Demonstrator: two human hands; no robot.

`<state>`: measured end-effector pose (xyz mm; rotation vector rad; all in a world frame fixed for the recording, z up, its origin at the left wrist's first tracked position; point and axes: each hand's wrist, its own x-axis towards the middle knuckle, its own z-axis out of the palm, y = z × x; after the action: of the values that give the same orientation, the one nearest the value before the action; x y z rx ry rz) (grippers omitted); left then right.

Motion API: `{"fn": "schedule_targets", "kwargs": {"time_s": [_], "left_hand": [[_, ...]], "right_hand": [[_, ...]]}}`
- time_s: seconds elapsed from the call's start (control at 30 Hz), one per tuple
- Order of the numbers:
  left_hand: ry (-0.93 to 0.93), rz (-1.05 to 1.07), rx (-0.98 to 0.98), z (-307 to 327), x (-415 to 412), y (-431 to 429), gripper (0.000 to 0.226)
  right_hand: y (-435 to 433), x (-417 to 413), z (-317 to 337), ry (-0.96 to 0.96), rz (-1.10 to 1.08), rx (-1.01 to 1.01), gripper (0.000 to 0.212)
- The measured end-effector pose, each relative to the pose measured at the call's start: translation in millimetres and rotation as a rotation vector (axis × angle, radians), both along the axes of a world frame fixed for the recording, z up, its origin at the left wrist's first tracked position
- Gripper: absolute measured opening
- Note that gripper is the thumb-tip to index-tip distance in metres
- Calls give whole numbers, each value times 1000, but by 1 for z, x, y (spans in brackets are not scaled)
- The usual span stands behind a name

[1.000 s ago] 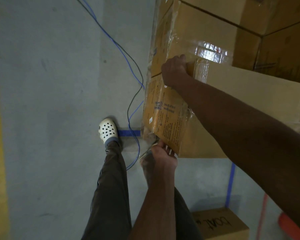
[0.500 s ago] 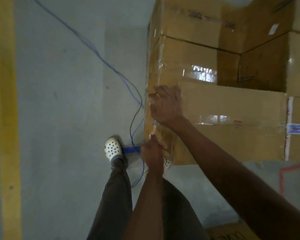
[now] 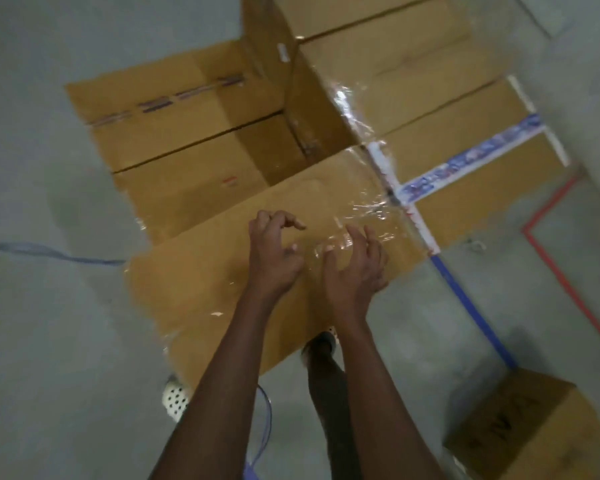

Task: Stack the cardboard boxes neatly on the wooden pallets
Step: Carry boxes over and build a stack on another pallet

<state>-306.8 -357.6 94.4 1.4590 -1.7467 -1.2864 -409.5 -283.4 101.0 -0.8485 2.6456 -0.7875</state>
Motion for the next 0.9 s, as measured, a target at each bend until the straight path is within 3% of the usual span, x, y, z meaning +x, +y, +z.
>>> {"fn": "schedule_targets", "kwargs": {"time_s": [0.1,0.2,0.3,0.47,0.57,0.77,0.9], "left_hand": [[-12,-29,-133,4,-83,-22,31],[-64,-25,-129,-6,-147,-51,31],[-219,5,-121,-29,-184,-85,47],[-509,-55,-80,-62,-221,-118,59],[-532,-87,-77,-74,-232,-123,61],[-618,-158,-33,-70,-242,-125,65],[-573,-154,-27,-75,-244,-129,67]], "right_hand": [[14,-73,-8,-61,-289,-12,65],[19,-133,-23,-188,-556,30,81],[18,-174,-43,-347,-711,-28,95],[0,-193,-64,-495,-817,-167,98],[-15,-186,-67,-528,-867,-184,92],[-28,-172,-80,-390,-890,-136,100],[-31,-170,-86,-316,-890,-86,97]]}}
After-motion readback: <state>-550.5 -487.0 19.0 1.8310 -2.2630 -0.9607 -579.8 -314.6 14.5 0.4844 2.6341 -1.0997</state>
